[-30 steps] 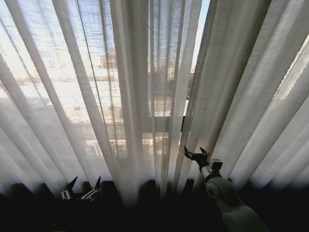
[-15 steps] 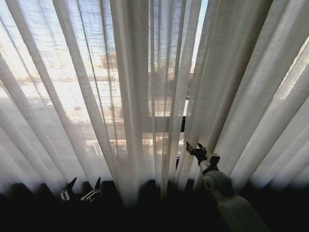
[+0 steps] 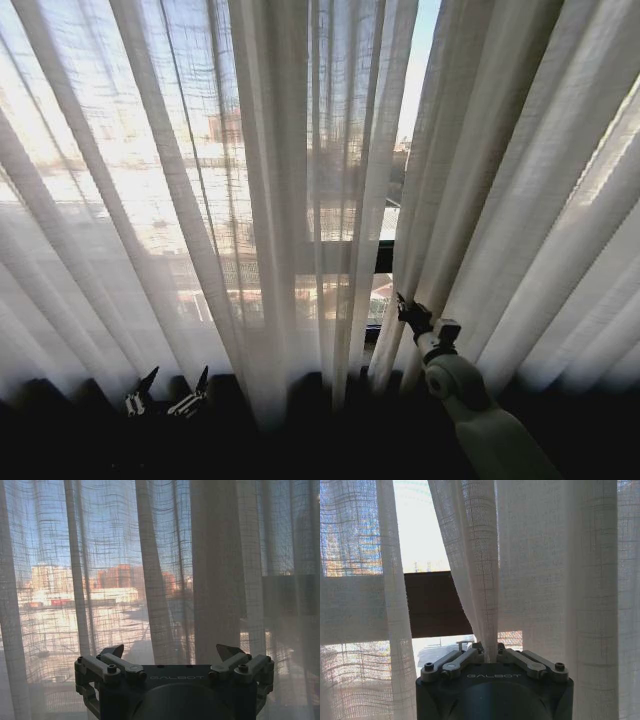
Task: Open the curtains by pulling them apart, changing their state from closed to fully open.
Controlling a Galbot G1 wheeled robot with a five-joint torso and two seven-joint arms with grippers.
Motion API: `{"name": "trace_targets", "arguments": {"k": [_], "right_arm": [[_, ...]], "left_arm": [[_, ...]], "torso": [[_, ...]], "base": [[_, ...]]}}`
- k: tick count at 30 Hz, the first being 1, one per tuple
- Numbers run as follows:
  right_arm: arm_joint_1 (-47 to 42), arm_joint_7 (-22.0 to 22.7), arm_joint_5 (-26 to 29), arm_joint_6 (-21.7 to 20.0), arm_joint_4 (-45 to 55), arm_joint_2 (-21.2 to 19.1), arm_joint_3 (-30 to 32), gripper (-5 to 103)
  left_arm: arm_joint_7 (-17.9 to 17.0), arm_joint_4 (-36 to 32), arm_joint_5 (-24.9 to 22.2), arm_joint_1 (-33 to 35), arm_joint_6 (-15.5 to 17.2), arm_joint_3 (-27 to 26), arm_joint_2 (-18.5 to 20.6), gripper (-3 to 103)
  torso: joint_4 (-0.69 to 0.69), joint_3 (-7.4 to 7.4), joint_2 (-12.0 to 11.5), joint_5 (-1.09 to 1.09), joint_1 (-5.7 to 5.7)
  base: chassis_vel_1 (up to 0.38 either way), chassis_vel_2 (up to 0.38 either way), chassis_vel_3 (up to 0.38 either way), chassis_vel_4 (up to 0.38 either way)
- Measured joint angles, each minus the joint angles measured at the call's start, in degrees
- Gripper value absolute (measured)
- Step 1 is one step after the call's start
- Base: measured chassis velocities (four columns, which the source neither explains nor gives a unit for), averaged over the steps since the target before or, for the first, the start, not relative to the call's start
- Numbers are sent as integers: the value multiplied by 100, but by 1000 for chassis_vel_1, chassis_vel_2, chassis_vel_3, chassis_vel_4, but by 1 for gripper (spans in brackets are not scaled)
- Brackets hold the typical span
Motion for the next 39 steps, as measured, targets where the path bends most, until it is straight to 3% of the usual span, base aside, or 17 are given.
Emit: {"name": "trace_targets", "arguments": {"k": [6, 27, 39], "right_arm": [[-39, 31, -2, 10, 30, -24, 72, 0], [-126, 26, 127, -154, 185, -61, 257, 0], [-218, 136, 141, -147, 212, -51, 375, 0]], "left_arm": [[0, 0, 0, 10, -43, -4, -8, 100], [-3, 0, 37, 14, -152, 3, -29, 100], [3, 0, 56, 39, -206, 12, -48, 100]], "torso": [[0, 0, 0, 0, 0], [0, 0, 0, -1, 0], [0, 0, 0, 0, 1]], "base": [[0, 0, 0, 0], [-21, -13, 18, 18], [-220, -220, 239, 217]]}}
